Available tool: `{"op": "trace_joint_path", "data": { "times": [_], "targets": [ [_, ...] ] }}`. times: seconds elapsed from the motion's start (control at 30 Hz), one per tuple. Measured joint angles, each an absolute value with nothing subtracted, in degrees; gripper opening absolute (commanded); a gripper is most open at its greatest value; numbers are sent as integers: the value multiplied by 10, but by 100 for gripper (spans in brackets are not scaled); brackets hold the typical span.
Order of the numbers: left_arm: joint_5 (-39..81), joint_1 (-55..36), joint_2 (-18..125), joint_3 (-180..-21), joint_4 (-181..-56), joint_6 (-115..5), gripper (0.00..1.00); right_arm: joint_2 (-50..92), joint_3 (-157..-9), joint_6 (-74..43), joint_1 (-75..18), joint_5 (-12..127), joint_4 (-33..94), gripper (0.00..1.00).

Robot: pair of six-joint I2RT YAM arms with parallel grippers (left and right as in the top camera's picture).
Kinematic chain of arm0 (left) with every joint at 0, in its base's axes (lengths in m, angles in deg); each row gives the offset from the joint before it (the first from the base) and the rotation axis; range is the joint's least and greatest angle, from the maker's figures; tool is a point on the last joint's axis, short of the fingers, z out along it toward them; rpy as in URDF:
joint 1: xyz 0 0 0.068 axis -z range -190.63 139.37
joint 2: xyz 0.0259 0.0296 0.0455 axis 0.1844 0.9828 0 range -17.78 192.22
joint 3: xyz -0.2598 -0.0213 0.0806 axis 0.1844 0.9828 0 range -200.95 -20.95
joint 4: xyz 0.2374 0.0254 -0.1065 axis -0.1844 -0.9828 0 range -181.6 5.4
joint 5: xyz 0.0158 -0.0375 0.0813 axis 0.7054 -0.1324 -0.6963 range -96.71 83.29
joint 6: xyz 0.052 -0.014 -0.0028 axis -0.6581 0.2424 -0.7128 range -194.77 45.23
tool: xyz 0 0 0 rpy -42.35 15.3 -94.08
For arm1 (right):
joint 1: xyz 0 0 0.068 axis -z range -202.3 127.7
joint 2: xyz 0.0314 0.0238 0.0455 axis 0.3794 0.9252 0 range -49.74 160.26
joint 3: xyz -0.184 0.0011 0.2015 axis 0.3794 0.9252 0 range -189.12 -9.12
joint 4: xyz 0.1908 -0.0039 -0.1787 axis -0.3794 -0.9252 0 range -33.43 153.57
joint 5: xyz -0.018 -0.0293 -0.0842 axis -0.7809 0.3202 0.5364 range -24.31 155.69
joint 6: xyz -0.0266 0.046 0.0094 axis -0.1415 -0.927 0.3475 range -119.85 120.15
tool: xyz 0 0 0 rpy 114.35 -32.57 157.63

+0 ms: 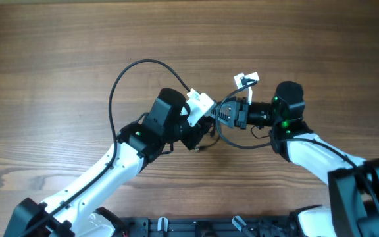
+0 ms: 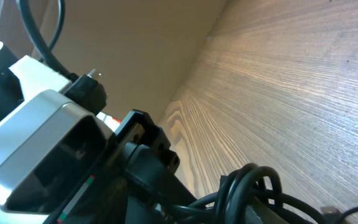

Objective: Untangle cables

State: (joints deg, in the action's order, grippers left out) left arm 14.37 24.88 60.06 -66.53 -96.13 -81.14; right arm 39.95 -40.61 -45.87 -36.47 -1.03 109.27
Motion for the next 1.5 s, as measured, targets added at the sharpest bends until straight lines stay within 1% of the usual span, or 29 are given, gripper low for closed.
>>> {"op": "trace_joint_path", "data": {
  "times": [0.1, 0.17, 0.27, 0.43, 0.7, 0.73, 0.77, 0.83, 0.97, 1.03, 1.17, 1.2, 1.3, 1.33, 1.4, 1.43, 1.5],
  "targets": [
    [153, 246, 601, -665, -952, -811, 4, 423, -405, -484, -367, -13, 1179, 49],
    [180, 245, 601, -666, -940, -811, 4, 429, -403, -516, -371, -18, 1261, 49],
    [216, 240, 598, -670, -934, -811, 4, 430, -402, -563, -372, -15, 1311, 49],
    [258, 233, 598, -670, -935, -808, 4, 430, -402, -601, -375, 9, 1305, 50],
    [303, 232, 598, -675, -918, -805, 4, 430, -402, -604, -342, 12, 1288, 50],
    [305, 232, 598, -675, -917, -805, 4, 430, -402, -602, -342, 12, 1288, 50],
    [309, 232, 598, -675, -917, -805, 4, 430, -402, -602, -341, 14, 1283, 54],
    [328, 232, 599, -675, -917, -805, 4, 429, -402, -600, -341, 27, 1269, 54],
    [375, 231, 599, -675, -917, -805, 4, 429, -402, -585, -334, 78, 1247, 55],
    [409, 233, 599, -675, -918, -805, 4, 429, -402, -576, -316, 110, 1222, 57],
    [490, 244, 599, -675, -918, -805, 4, 429, -403, -547, -266, 169, 1182, 59],
    [502, 247, 599, -675, -918, -805, 4, 429, -403, -536, -254, 178, 1172, 62],
    [530, 248, 598, -675, -918, -806, 4, 429, -403, -516, -229, 196, 1144, 80],
    [534, 248, 597, -675, -918, -807, 4, 429, -404, -514, -224, 199, 1133, 83],
    [542, 245, 595, -675, -918, -807, 4, 430, -404, -499, -213, 203, 1111, 96],
    [543, 242, 595, -675, -918, -807, 4, 430, -404, -494, -212, 203, 1099, 100],
    [541, 224, 594, -675, -929, -807, 4, 430, -405, -484, -211, 203, 1063, 100]
  ]
}}
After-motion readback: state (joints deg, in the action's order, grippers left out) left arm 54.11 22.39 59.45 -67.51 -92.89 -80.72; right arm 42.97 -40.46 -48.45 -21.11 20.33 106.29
